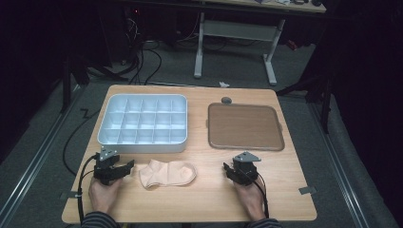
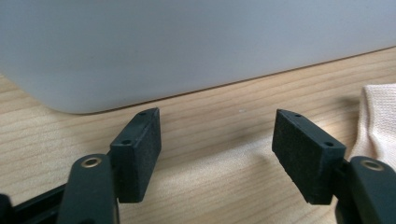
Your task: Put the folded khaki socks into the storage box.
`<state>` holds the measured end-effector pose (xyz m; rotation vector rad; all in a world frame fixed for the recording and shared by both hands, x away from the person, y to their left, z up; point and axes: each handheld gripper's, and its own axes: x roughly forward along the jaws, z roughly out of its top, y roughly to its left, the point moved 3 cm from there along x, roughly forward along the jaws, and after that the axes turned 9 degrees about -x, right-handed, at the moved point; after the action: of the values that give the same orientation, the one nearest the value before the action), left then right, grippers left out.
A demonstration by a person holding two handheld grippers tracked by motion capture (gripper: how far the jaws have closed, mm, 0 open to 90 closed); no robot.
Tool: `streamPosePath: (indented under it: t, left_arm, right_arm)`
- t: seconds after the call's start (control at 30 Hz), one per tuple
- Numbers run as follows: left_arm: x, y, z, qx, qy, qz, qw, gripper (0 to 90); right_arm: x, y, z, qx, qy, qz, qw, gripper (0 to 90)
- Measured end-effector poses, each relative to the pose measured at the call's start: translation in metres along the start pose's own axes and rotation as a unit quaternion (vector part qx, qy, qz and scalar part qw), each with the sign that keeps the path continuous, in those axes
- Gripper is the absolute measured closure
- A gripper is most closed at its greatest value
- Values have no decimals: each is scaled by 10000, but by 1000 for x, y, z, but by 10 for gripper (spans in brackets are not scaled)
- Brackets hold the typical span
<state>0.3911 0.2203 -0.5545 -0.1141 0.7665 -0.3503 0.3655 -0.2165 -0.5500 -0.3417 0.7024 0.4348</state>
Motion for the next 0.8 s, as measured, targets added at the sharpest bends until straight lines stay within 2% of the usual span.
streamPosePath:
  t: [0.07, 0.17, 0.3, 0.47, 0.57, 0.67, 0.8]
  left_arm:
    - [-3, -1, 0, -41, 24, -52, 10000, 345]
    - [-9, -3, -3, -92, -71, -214, 9997, 370]
    - [-13, -10, -7, -11, -69, -383, 9992, 365]
    - [-19, -17, -9, -21, -109, -498, 9987, 358]
    - [-21, -19, -10, -113, -154, -631, 9978, 355]
    - [-25, -25, -10, -227, -138, -856, 9960, 354]
    - [-29, -32, -12, -177, -148, -948, 9952, 352]
  right_arm:
    - [-2, 1, 1, 0, -55, 24, 10000, 553]
    - [-5, 2, 2, -26, -163, 42, 9999, 529]
    - [-7, 5, 3, 13, -223, 126, 9997, 521]
    - [-10, 9, 3, 12, -262, 225, 9994, 527]
    - [-13, 12, 4, 25, -263, 284, 9992, 538]
    - [-15, 15, 4, 68, -292, 382, 9988, 553]
    - [-17, 22, 7, 36, -373, 532, 9979, 573]
